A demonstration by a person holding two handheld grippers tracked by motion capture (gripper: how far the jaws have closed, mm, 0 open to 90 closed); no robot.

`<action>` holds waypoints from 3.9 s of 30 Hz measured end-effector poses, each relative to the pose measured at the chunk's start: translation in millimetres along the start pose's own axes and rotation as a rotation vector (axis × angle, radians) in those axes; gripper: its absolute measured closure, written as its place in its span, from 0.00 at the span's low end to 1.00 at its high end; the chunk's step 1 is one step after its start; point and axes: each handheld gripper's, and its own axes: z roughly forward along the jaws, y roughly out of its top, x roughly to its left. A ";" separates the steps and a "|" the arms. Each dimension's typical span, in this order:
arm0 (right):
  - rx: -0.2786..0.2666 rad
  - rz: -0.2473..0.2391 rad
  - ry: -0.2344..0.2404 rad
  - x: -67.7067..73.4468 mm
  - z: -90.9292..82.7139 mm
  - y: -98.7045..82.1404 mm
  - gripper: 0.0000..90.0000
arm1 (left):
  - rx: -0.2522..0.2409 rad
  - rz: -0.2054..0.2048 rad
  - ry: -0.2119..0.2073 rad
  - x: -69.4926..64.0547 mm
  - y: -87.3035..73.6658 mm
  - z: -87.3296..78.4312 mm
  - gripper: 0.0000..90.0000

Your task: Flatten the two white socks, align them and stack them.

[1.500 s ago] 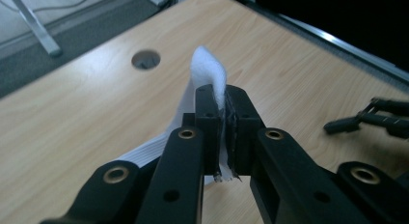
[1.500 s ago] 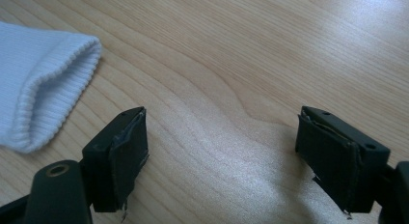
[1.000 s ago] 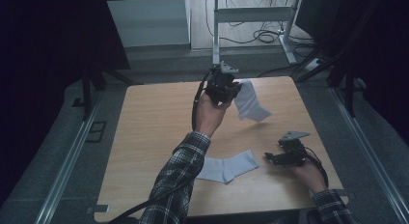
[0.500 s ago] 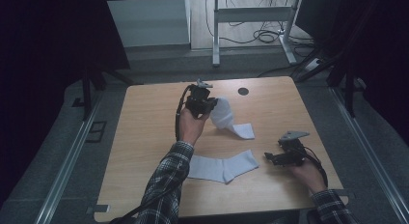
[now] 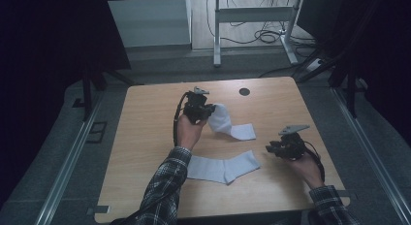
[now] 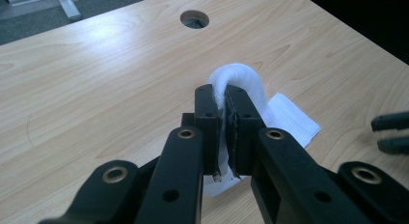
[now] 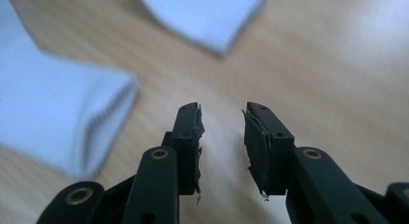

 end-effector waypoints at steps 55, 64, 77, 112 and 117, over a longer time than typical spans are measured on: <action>-0.007 0.014 0.024 -7.2 21.9 93.9 0.85 | 0.096 -0.091 0.068 47.3 -56.0 11.9 0.94; -0.017 0.003 0.121 15.1 15.3 65.5 0.79 | 0.124 -0.093 0.100 52.8 -63.6 16.5 0.94; -0.002 0.009 0.115 11.6 12.6 60.5 0.81 | 0.156 -0.125 0.136 68.2 -78.4 25.0 0.90; 0.001 0.028 -0.059 -5.9 93.1 71.8 0.74 | 0.086 -0.087 0.129 84.1 -110.4 33.0 0.84; 0.017 0.035 -0.044 -3.2 91.4 72.3 0.90 | 0.084 -0.090 0.111 82.0 -110.6 33.3 0.94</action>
